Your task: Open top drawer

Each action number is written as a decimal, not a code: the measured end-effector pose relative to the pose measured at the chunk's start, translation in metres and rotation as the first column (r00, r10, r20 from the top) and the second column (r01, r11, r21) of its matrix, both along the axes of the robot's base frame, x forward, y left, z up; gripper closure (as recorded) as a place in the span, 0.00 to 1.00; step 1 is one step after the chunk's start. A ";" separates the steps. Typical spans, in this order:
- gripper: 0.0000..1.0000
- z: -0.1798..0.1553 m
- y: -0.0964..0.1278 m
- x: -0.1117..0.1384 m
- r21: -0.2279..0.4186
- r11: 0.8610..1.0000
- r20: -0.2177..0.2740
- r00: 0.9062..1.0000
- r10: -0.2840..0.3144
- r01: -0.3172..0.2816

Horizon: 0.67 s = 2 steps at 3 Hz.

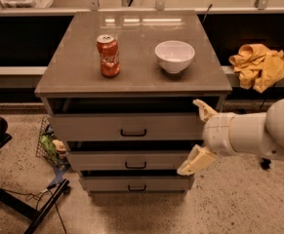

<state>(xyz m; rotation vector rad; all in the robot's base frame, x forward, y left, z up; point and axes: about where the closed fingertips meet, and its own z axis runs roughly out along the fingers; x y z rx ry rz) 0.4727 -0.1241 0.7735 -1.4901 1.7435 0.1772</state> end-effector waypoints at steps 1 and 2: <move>0.00 -0.054 0.024 0.030 0.045 0.999 -0.010 1.000 -0.002 0.003; 0.00 -0.054 0.024 0.030 0.045 0.999 -0.010 1.000 -0.002 0.003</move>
Offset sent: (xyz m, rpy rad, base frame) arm 0.0209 0.0226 -0.0390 0.0301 0.0052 0.0112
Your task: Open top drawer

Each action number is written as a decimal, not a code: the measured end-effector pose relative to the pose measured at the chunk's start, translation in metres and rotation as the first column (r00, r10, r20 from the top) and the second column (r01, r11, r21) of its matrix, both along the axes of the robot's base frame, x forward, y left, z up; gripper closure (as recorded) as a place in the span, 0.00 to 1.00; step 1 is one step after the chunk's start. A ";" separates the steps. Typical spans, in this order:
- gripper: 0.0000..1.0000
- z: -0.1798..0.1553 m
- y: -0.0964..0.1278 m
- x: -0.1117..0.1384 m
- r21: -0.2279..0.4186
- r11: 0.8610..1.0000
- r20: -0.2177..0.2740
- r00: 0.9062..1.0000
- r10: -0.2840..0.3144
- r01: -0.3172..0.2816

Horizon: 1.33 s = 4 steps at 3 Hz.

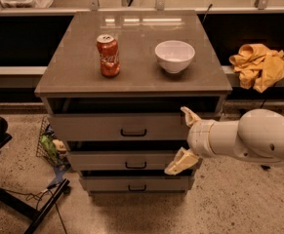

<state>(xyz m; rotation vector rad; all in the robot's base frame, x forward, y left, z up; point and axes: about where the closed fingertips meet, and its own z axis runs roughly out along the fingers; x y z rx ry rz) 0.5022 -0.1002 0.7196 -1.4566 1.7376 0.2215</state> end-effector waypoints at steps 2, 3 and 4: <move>0.00 -0.030 0.005 0.087 0.008 1.000 0.014 1.000 -0.016 0.016; 0.00 -0.030 0.005 0.087 0.008 1.000 0.014 1.000 -0.016 0.016; 0.00 -0.041 0.011 0.095 -0.048 0.999 0.008 1.000 -0.006 0.006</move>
Offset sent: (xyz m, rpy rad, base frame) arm 0.1118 -0.0076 -0.0350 -0.0094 -0.0177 -0.0359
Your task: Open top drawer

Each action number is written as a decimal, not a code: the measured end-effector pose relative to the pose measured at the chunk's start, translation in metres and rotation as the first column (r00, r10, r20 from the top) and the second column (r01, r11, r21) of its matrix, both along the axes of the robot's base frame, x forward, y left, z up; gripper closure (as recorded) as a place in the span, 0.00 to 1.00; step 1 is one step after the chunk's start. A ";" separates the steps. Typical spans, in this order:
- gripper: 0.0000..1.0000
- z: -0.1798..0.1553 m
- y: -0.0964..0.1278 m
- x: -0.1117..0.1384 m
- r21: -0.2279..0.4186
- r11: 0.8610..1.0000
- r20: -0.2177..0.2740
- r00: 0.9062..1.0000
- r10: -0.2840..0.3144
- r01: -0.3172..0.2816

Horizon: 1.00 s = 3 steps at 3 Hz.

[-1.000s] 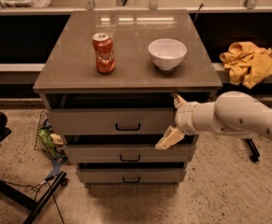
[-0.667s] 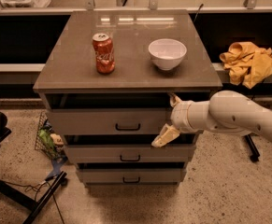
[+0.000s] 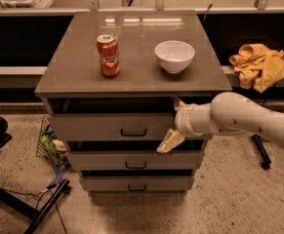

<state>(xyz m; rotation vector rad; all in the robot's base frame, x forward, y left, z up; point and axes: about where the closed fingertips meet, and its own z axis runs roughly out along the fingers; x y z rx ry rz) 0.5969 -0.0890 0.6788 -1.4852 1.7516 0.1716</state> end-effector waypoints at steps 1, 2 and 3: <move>0.00 -0.019 -0.001 0.011 -0.099 0.994 -0.022 0.999 0.031 -0.033; 0.00 -0.022 -0.001 0.014 -0.118 0.992 -0.021 0.999 0.039 -0.042; 0.16 -0.022 0.001 0.013 -0.118 0.992 -0.022 0.999 0.042 -0.045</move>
Offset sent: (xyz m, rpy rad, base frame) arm 0.0098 -0.0008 -0.0170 -0.0893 0.0179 0.0290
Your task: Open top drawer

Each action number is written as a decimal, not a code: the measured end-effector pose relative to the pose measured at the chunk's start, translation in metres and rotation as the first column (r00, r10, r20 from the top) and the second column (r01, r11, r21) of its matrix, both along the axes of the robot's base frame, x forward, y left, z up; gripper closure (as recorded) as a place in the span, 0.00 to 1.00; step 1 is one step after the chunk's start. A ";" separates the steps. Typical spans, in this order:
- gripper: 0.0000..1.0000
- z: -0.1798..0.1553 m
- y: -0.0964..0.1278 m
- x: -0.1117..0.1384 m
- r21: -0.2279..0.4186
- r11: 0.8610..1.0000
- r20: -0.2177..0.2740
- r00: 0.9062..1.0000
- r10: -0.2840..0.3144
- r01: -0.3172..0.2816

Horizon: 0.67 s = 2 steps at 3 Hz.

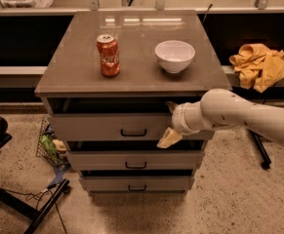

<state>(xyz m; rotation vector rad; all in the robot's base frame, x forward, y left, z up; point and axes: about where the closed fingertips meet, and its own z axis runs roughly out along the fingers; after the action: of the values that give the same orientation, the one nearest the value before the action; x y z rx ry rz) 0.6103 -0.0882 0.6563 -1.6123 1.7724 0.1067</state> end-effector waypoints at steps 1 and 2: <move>0.41 0.000 0.001 0.000 0.000 1.000 -0.001 1.000 0.003 -0.003; 0.71 -0.003 0.003 -0.003 0.012 1.000 -0.005 1.000 0.004 -0.004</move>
Offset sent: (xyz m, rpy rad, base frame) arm -0.0019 0.0026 -0.0020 0.0126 0.0018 0.0031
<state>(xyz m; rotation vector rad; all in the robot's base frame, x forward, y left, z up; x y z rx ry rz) 0.6072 -0.0849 0.6537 -1.6089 1.7689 0.1229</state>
